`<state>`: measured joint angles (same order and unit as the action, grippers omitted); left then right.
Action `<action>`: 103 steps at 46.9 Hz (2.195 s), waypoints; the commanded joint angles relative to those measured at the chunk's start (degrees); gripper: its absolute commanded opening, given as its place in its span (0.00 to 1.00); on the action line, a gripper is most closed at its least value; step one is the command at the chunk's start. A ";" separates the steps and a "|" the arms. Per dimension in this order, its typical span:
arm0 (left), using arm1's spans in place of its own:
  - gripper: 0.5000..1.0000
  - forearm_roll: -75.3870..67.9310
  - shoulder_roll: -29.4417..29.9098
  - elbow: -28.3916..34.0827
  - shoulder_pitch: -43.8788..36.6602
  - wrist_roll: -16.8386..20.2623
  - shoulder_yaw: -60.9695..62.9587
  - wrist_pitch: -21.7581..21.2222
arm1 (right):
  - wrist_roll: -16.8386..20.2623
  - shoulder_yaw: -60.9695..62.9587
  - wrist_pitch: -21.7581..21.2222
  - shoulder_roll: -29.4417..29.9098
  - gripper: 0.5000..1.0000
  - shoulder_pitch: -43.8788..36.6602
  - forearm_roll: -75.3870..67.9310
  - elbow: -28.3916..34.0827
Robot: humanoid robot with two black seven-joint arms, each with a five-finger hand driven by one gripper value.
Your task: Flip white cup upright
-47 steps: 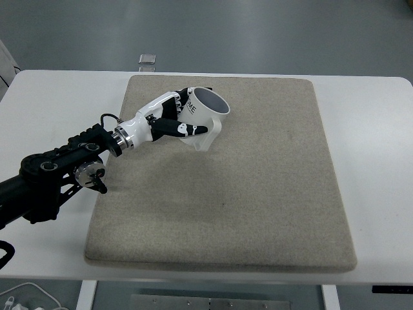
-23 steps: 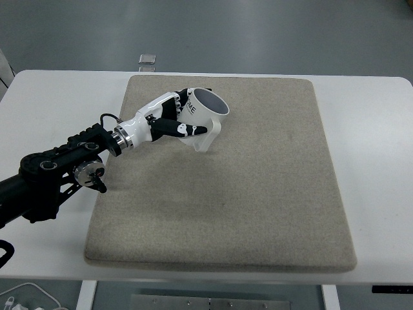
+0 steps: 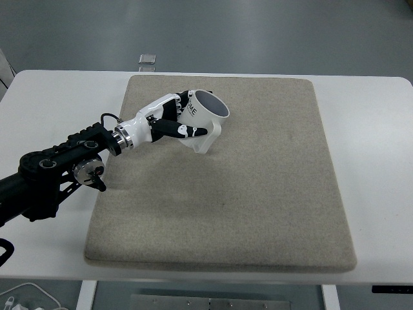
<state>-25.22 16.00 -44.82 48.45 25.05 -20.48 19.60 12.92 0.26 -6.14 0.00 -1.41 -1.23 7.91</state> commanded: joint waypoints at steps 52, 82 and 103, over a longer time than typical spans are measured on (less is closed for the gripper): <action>0.99 20.73 6.59 -0.09 4.99 -10.62 -1.14 7.12 | 0.00 0.00 -0.01 0.00 0.86 0.00 0.00 0.00; 0.99 33.47 6.94 10.19 4.99 -31.46 -13.79 7.03 | 0.00 0.00 -0.01 0.00 0.86 0.00 0.00 0.00; 0.99 44.55 6.50 11.25 4.47 -35.42 -15.03 7.03 | 0.00 0.53 -0.10 0.00 0.86 0.00 -0.26 0.00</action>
<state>18.79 22.42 -33.68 53.07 -10.37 -35.51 26.66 12.92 0.33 -6.18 0.00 -1.41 -1.23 7.91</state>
